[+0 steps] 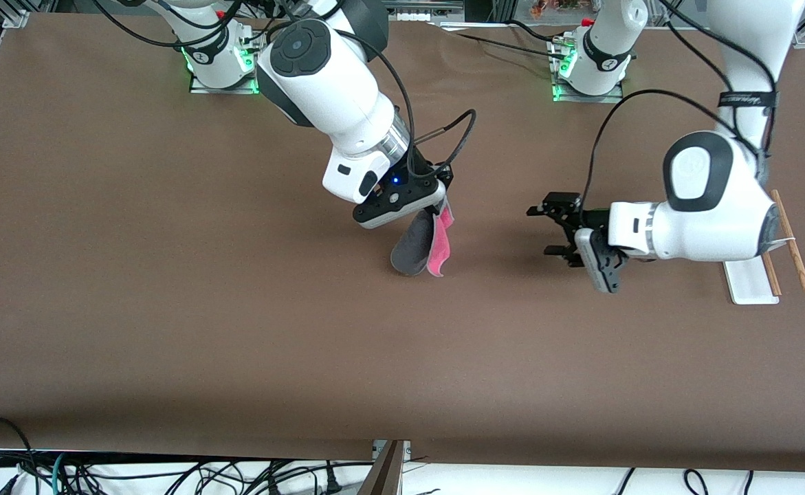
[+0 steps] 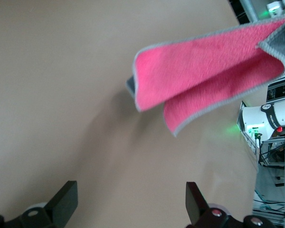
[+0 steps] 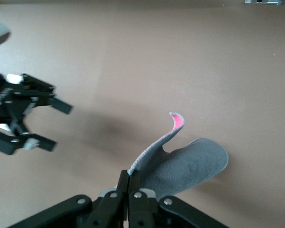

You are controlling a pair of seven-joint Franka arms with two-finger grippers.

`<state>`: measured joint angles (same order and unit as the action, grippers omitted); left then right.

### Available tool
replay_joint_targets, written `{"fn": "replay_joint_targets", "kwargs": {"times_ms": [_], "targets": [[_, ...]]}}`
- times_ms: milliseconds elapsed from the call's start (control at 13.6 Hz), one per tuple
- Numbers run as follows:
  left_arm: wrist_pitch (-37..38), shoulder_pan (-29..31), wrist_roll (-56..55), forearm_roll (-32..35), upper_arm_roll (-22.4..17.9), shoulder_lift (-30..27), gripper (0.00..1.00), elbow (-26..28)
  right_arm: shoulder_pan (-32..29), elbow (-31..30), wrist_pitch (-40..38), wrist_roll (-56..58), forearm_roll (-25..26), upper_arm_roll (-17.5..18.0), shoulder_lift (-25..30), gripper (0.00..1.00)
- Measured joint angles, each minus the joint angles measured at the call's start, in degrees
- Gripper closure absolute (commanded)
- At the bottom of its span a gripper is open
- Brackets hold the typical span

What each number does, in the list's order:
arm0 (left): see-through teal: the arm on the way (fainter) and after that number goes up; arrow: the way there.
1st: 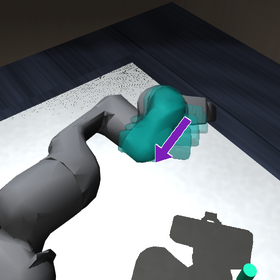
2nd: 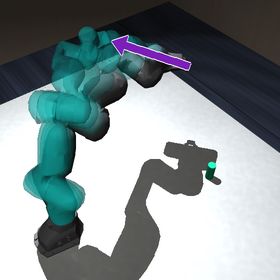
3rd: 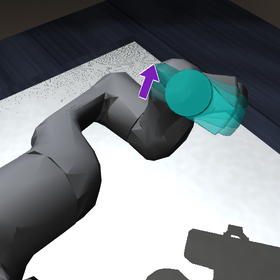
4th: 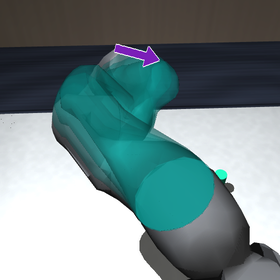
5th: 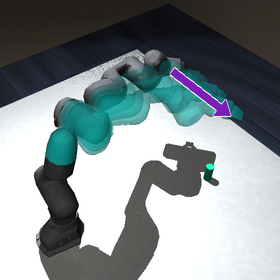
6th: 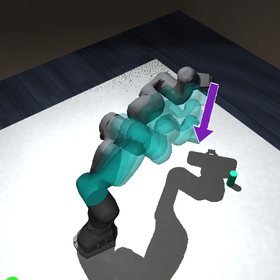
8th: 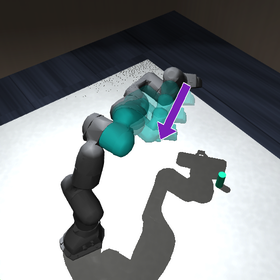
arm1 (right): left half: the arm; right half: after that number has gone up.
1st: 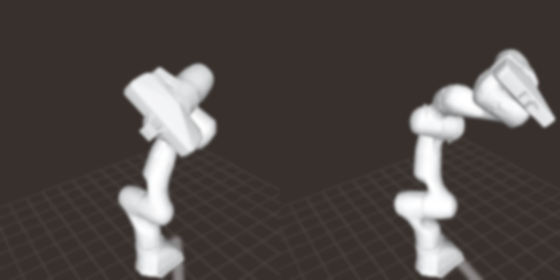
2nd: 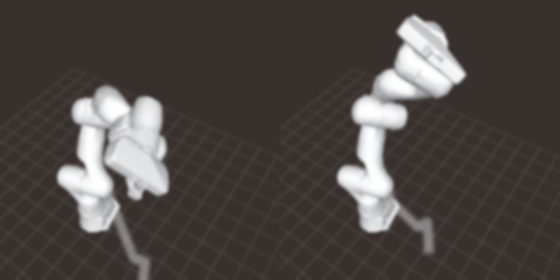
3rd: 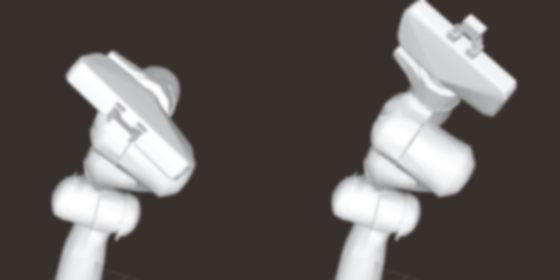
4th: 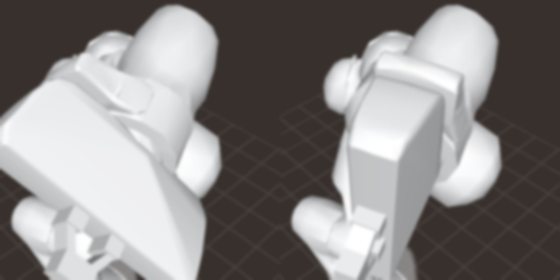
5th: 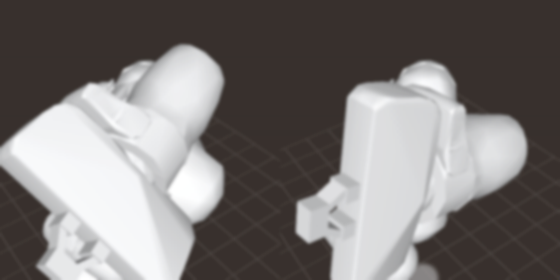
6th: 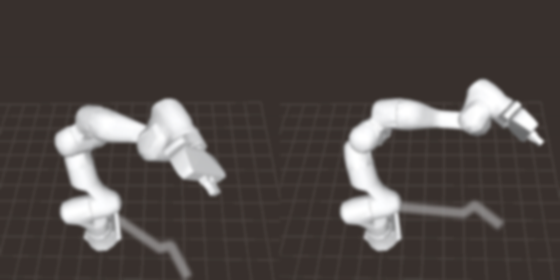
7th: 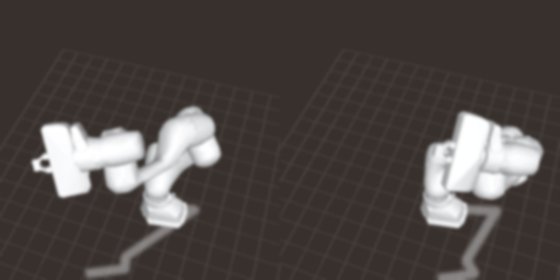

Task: Pass towel and hang on rack
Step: 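Hold the towel up while the left gripper reaches toward it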

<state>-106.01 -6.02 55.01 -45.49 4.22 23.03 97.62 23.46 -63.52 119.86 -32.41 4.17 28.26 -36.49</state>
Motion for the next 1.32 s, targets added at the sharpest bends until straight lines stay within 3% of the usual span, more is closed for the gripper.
{"fn": "replay_joint_targets", "kwargs": {"times_ms": [367, 661, 882, 1102, 1322], "targets": [[-8.2, -4.6, 8.3, -5.1, 0.5, 2.2, 0.0, -0.2, 0.5, 0.0, 0.7, -0.5, 0.0, -0.1, -0.5, 1.0], [-8.8, -4.3, 22.3, -15.0, 0.1, 5.9, 0.01, -1.3, 0.5, 0.0, 0.8, -0.5, 0.0, -0.1, -0.6, 1.0], [-7.0, -4.2, 25.6, -17.5, 0.2, 7.5, 0.0, -0.9, 0.5, 0.0, 0.8, -0.5, 0.0, -0.1, -0.6, 1.0], [-7.0, -4.4, 26.6, -17.6, 2.6, 5.5, 0.0, 4.0, 0.5, 0.0, 0.9, -0.5, 0.0, -0.1, -0.6, 1.0], [-12.4, -4.9, 26.6, -17.6, 5.7, -2.7, 0.01, 14.2, 0.5, 0.0, 1.8, -0.5, 0.0, -0.9, -0.7, 1.0]]}}
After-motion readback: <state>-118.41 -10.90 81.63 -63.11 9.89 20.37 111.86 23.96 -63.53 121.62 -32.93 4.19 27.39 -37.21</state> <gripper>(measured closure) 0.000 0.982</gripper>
